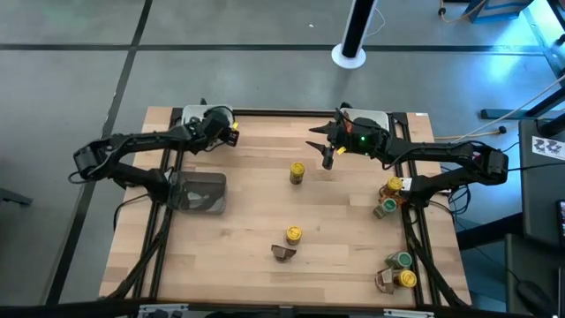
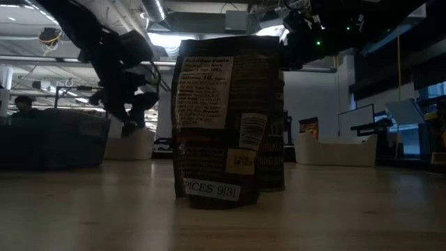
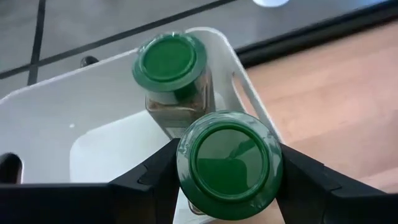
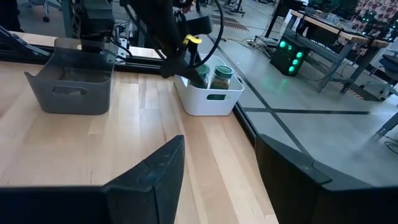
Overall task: Sort spices by type
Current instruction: Put the green seasoning bottle into the top left white bin
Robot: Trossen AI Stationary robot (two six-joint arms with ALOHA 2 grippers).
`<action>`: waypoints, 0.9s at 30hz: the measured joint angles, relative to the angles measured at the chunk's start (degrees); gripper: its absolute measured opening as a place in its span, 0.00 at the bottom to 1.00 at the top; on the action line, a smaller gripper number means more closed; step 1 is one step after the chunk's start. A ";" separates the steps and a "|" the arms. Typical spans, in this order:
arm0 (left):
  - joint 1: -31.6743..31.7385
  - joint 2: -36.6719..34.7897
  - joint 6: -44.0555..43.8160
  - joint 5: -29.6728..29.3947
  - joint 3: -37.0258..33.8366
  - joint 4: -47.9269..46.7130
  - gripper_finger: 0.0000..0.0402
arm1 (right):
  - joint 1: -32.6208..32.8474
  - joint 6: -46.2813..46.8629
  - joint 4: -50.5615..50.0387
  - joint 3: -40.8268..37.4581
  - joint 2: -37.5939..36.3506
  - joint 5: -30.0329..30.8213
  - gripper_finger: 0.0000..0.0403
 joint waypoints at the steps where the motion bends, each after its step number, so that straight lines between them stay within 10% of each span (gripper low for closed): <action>1: 0.00 0.00 0.06 -0.08 -0.37 0.48 0.49 | -0.01 0.00 0.00 0.00 0.00 0.00 0.49; 27: 1.38 0.00 4.18 0.36 0.55 1.91 0.65 | -0.01 0.00 0.07 0.00 0.00 0.00 0.49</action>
